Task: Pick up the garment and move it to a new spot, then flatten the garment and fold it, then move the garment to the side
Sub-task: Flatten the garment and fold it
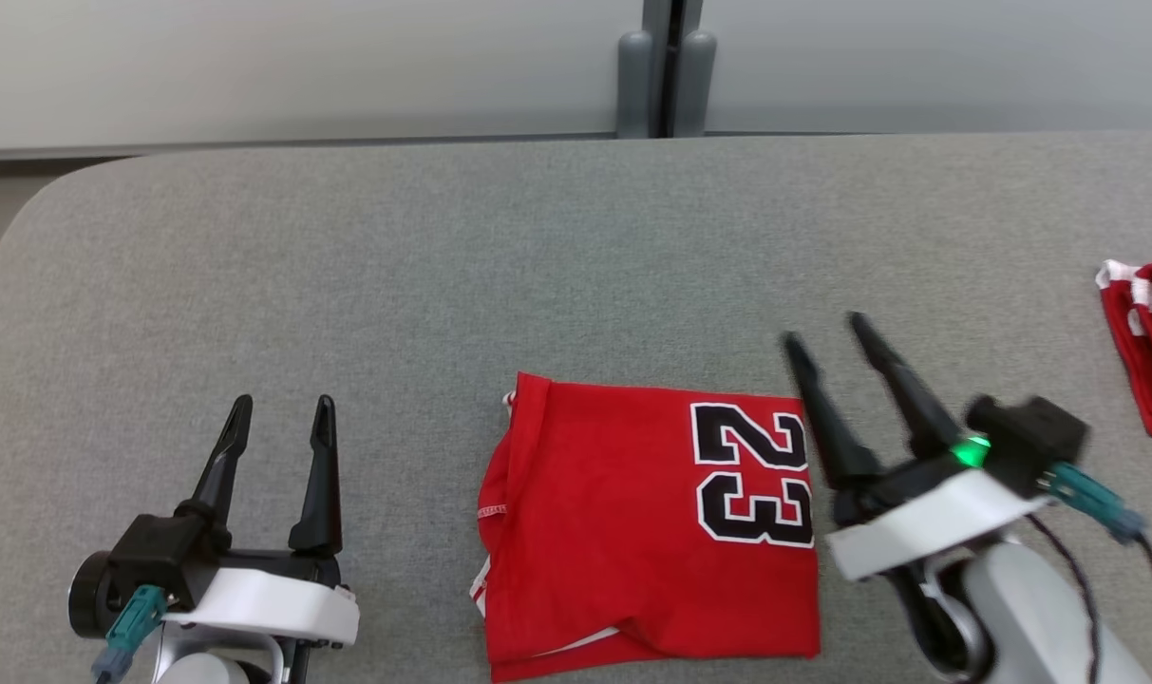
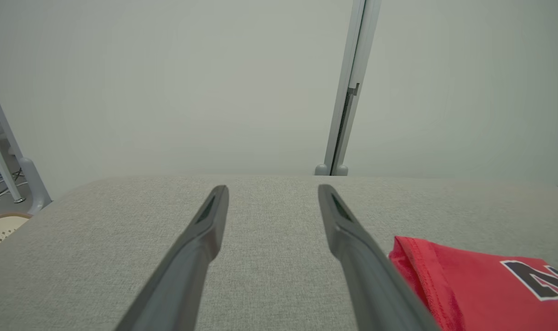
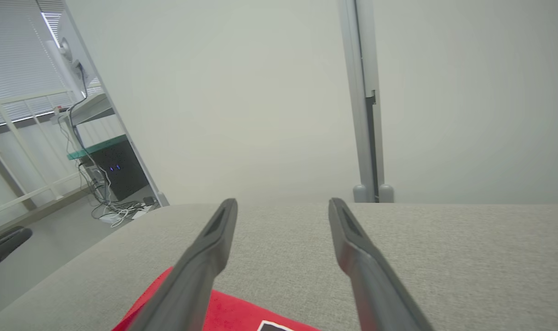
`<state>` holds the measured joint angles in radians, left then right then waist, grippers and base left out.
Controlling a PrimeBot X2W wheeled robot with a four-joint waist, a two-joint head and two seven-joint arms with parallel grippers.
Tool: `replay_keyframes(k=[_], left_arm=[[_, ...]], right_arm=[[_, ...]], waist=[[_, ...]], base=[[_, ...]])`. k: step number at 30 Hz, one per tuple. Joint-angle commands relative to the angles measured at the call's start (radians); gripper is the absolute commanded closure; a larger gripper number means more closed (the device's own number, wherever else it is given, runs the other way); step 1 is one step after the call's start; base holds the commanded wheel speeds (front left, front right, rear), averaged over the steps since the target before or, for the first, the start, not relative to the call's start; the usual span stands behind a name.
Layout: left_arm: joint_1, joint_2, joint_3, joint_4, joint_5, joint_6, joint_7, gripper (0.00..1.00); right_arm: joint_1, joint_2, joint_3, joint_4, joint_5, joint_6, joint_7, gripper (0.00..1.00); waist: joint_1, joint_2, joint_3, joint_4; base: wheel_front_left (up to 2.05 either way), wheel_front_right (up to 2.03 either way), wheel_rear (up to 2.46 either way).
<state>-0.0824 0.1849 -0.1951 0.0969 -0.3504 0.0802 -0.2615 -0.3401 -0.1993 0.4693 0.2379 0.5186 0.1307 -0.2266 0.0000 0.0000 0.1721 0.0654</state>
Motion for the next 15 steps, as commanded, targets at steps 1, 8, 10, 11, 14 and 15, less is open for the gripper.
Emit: replay_keyframes(k=[1, 8, 10, 11, 14, 15], left_arm=[[0.008, 0.010, 0.007, 0.001, 0.003, 0.003, -0.004, 0.00], [0.060, 0.037, 0.018, 0.004, -0.003, 0.012, 0.006, 0.00], [0.081, 0.044, 0.019, 0.003, -0.005, 0.016, 0.012, 0.00], [0.092, 0.046, 0.019, 0.002, -0.007, 0.018, 0.016, 0.00], [0.124, 0.054, 0.020, -0.005, -0.010, 0.019, 0.025, 0.00], [0.135, 0.057, 0.020, -0.008, -0.012, 0.021, 0.031, 0.00]], right_arm=[[0.033, -0.012, -0.039, -0.011, -0.017, 0.000, 0.005, 0.00], [0.209, -0.035, -0.275, -0.093, -0.119, 0.000, 0.075, 0.00], [0.251, -0.031, -0.310, -0.127, -0.142, 0.000, 0.099, 0.00], [0.270, -0.029, -0.324, -0.144, -0.154, 0.000, 0.109, 0.00], [0.323, -0.020, -0.354, -0.190, -0.180, 0.000, 0.147, 0.00], [0.341, -0.017, -0.359, -0.206, -0.184, 0.000, 0.159, 0.00]], waist=[[0.0000, 0.0000, -0.019, -0.016], [0.0000, 0.0000, -0.073, -0.045], [0.0000, 0.0000, -0.093, -0.052], [0.0000, 0.0000, -0.104, -0.055], [0.0000, 0.0000, -0.139, -0.062], [0.0000, 0.0000, -0.152, -0.063]], base=[[0.00, 0.00, 0.00], [0.00, 0.00, 0.00], [0.00, 0.00, 0.00], [0.00, 0.00, 0.00], [0.00, 0.00, 0.00], [0.00, 0.00, 0.00]])
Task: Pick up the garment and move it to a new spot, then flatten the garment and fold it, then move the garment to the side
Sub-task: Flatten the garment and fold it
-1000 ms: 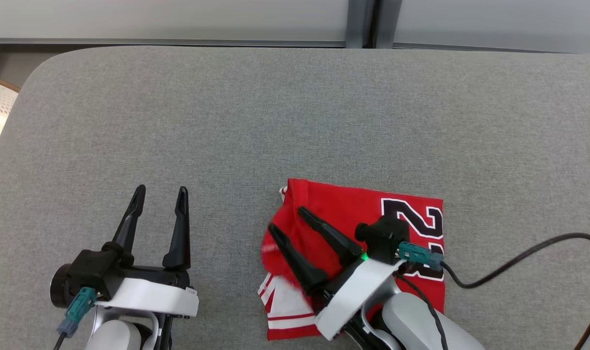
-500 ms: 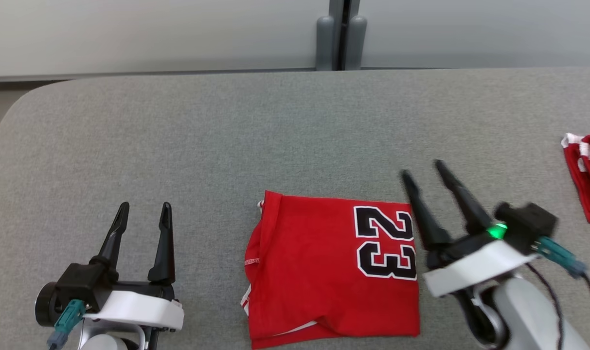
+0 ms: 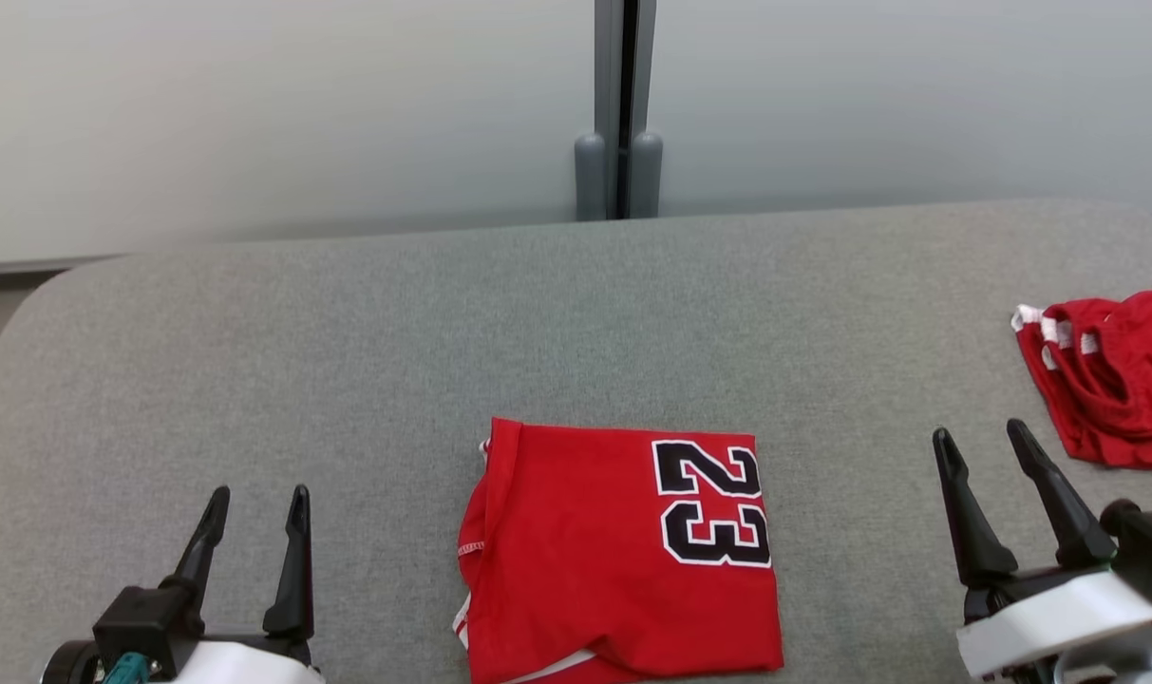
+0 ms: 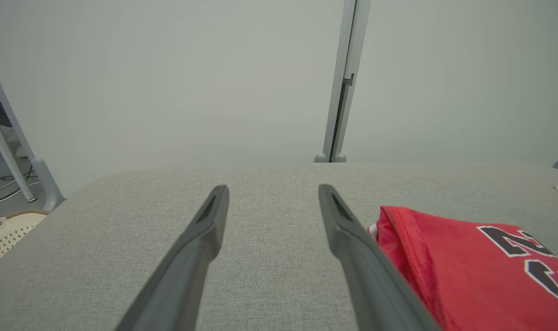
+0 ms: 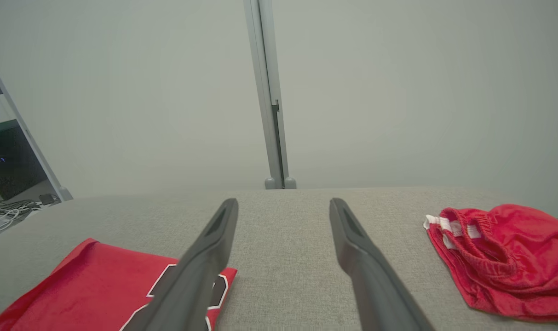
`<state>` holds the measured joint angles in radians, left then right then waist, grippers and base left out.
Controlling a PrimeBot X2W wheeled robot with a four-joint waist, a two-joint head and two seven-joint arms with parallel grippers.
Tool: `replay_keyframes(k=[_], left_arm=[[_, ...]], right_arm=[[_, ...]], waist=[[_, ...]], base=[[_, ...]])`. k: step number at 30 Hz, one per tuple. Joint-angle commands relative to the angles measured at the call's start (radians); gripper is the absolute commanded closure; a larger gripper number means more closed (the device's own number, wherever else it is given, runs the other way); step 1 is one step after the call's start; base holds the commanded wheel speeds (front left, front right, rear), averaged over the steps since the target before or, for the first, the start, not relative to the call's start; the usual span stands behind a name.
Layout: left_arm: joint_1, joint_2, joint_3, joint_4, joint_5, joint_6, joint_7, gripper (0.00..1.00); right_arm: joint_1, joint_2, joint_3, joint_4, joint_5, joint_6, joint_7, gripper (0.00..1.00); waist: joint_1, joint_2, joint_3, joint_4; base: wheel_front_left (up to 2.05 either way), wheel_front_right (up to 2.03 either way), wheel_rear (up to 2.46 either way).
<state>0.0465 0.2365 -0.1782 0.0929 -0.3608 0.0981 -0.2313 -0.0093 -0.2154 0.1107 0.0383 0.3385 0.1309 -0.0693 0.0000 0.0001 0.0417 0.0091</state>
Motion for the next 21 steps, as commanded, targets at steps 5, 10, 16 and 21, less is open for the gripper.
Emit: replay_keyframes(k=[5, 10, 16, 21], left_arm=[[0.043, 0.021, 0.000, -0.034, -0.003, 0.011, 0.028, 0.00], [0.070, 0.028, 0.001, -0.062, -0.009, 0.021, 0.047, 0.00], [0.091, 0.031, 0.002, -0.084, -0.018, 0.035, 0.062, 0.00], [0.093, 0.035, -0.001, -0.097, -0.018, 0.042, 0.071, 0.00]], right_arm=[[0.079, 0.016, -0.031, -0.070, -0.021, 0.000, 0.052, 0.00], [0.129, 0.022, -0.046, -0.115, -0.038, 0.000, 0.084, 0.00], [0.156, 0.035, -0.054, -0.149, -0.042, 0.000, 0.112, 0.00], [0.158, 0.033, -0.056, -0.152, -0.041, 0.000, 0.116, 0.00]], waist=[[0.0000, -0.0001, -0.059, -0.003], [0.0000, -0.0001, -0.077, -0.003], [0.0000, -0.0001, -0.084, -0.004], [0.0000, -0.0001, -0.081, -0.006]], base=[[0.00, 0.00, 0.00], [0.00, 0.00, 0.00], [0.00, 0.00, 0.00], [0.00, 0.00, 0.00]])
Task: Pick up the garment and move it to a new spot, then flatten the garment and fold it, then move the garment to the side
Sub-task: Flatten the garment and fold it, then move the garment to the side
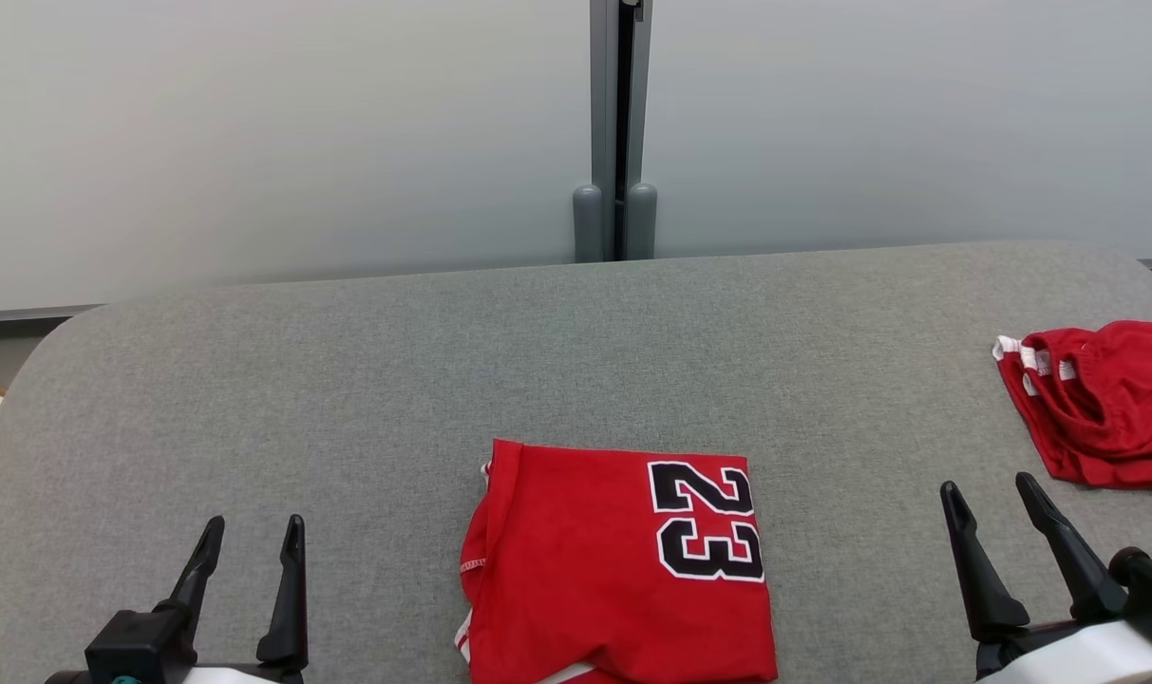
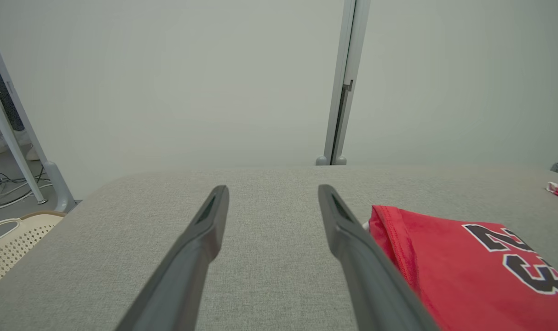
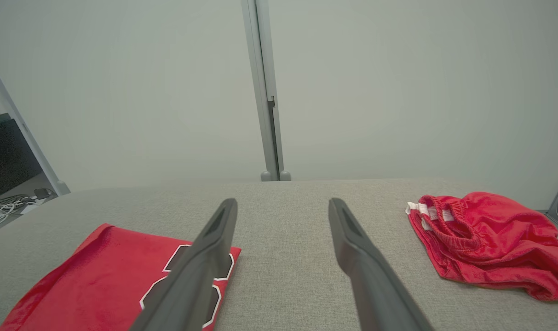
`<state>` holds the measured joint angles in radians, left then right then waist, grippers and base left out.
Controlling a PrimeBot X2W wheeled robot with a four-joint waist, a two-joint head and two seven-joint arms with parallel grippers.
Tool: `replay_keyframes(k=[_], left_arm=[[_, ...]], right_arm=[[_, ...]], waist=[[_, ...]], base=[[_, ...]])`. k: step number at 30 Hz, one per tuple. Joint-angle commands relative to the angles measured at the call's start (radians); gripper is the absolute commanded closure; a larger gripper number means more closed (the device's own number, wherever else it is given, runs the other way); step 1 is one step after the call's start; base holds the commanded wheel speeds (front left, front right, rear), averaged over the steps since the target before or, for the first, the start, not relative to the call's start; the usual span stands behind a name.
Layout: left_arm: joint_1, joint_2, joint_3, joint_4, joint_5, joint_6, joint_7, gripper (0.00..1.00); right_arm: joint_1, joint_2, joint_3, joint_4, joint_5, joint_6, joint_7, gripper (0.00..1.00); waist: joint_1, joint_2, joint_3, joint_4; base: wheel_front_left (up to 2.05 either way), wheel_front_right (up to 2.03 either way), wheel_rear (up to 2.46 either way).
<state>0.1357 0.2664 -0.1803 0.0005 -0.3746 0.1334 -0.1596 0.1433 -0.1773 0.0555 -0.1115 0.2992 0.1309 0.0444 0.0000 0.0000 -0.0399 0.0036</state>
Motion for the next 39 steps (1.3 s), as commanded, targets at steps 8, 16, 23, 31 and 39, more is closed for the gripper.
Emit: replay_keyframes(k=[8, 16, 23, 31, 39], left_arm=[[0.002, 0.008, -0.003, -0.018, -0.004, 0.014, 0.009, 0.00], [-0.004, 0.008, -0.006, -0.031, -0.006, 0.024, 0.012, 0.00], [-0.037, 0.006, -0.016, -0.047, 0.000, 0.024, 0.011, 0.00], [-0.133, -0.024, -0.049, -0.041, 0.004, 0.001, -0.016, 0.00], [-0.216, -0.057, -0.081, 0.008, 0.005, -0.026, -0.052, 0.00]], right_arm=[[-0.006, -0.011, 0.001, 0.006, 0.006, 0.000, -0.003, 0.00], [-0.014, -0.012, 0.002, 0.012, 0.006, 0.000, -0.005, 0.00], [-0.026, 0.000, 0.016, 0.038, 0.006, 0.000, 0.016, 0.00], [-0.099, 0.014, 0.088, 0.209, 0.027, 0.000, -0.005, 0.00], [-0.211, 0.042, 0.154, 0.483, 0.061, 0.000, -0.026, 0.00]], waist=[[0.0000, 0.0000, 0.005, 0.003], [0.0000, 0.0000, 0.006, 0.006], [0.0000, 0.0000, 0.031, 0.033], [0.0000, 0.0000, 0.124, 0.120], [0.0000, 0.0000, 0.194, 0.188]], base=[[0.00, 0.00, 0.00], [0.00, 0.00, 0.00], [0.00, 0.00, 0.00], [0.00, 0.00, 0.00], [0.00, 0.00, 0.00]])
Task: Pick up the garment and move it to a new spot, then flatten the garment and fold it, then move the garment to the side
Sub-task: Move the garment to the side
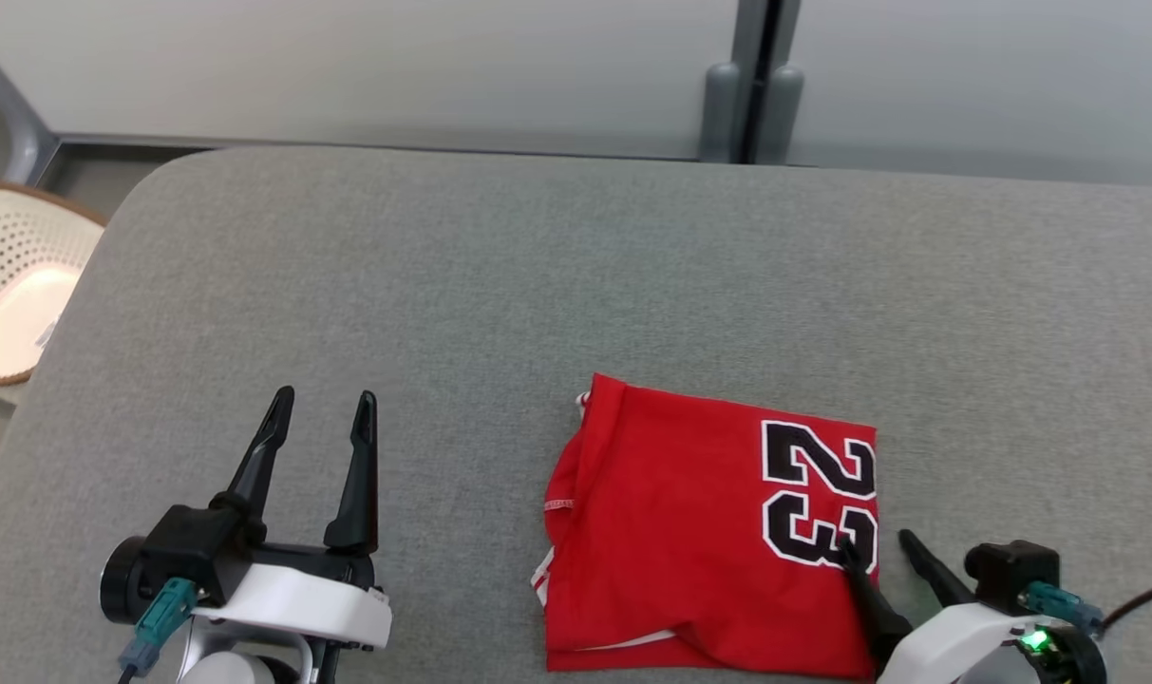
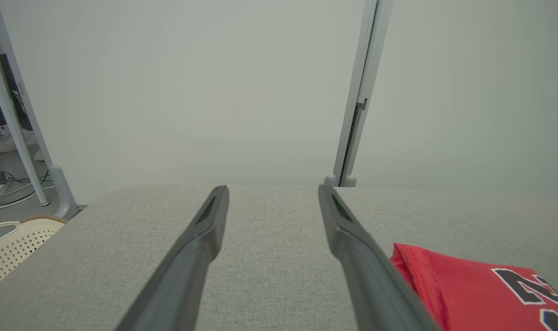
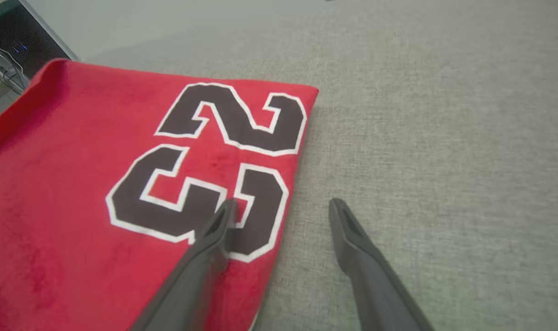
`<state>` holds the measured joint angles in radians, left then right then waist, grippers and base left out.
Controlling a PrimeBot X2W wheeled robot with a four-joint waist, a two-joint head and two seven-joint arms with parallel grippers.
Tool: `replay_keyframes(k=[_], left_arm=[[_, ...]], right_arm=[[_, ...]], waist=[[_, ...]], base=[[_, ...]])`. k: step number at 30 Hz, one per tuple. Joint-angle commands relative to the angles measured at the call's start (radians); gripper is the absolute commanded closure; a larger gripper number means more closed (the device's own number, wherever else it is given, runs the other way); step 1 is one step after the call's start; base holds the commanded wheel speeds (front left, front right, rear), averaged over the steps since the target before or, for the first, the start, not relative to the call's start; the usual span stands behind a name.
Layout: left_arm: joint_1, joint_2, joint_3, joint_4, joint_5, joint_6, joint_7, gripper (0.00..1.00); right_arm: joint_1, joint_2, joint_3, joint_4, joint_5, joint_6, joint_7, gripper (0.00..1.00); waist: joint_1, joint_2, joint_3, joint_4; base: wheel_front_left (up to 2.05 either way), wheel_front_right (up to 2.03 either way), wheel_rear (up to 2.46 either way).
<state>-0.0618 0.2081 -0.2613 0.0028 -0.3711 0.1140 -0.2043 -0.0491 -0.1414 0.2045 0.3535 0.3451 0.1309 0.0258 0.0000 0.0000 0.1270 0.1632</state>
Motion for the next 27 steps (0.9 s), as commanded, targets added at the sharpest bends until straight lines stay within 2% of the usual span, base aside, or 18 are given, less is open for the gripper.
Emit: replay_keyframes(k=[1, 4, 5, 7, 11, 15, 23, 27], left_arm=[[-0.026, -0.001, -0.001, 0.015, 0.001, -0.008, -0.012, 0.00], [-0.042, -0.007, -0.001, 0.033, -0.001, -0.015, -0.022, 0.00], [-0.044, -0.007, 0.001, 0.039, -0.002, -0.016, -0.026, 0.00], [-0.052, -0.007, 0.006, 0.047, -0.004, -0.015, -0.033, 0.00], [-0.058, -0.001, 0.009, 0.055, 0.004, -0.018, -0.040, 0.00], [-0.066, 0.008, 0.013, 0.044, 0.012, -0.019, -0.044, 0.00], [-0.072, 0.022, 0.025, -0.006, 0.019, -0.014, -0.052, 0.00], [-0.079, 0.021, 0.016, -0.034, 0.034, -0.009, -0.051, 0.00]], right_arm=[[-0.029, 0.004, 0.015, 0.046, 0.010, 0.000, -0.004, 0.00], [-0.041, 0.007, 0.053, 0.109, 0.031, 0.000, 0.014, 0.00], [-0.041, 0.009, 0.062, 0.127, 0.046, 0.000, 0.024, 0.55], [-0.048, -0.001, 0.079, 0.145, 0.050, 0.000, 0.026, 1.00], [-0.055, -0.028, 0.094, 0.150, 0.050, -0.002, 0.013, 1.00], [-0.070, -0.074, 0.091, 0.123, 0.038, -0.004, -0.010, 1.00], [-0.123, -0.149, 0.042, 0.074, -0.010, -0.001, -0.017, 1.00], [-0.167, -0.184, 0.048, 0.047, -0.015, -0.001, -0.007, 1.00]], waist=[[0.0000, 0.0000, 0.032, 0.033], [0.0000, 0.0000, 0.041, 0.039], [0.0000, 0.0000, 0.044, 0.039], [0.0000, 0.0000, 0.047, 0.034], [0.0000, 0.0000, 0.047, 0.017], [0.0000, 0.0000, 0.051, -0.034], [0.0000, 0.0000, 0.073, -0.219], [0.0000, 0.0000, 0.106, -0.313]], base=[[0.00, 0.00, 0.00], [0.00, 0.00, 0.00], [0.00, 0.00, 0.00], [0.00, 0.00, 0.00], [0.00, 0.00, 0.00], [0.00, 0.00, 0.00], [0.00, 0.00, 0.00], [0.00, 0.00, 0.00]])
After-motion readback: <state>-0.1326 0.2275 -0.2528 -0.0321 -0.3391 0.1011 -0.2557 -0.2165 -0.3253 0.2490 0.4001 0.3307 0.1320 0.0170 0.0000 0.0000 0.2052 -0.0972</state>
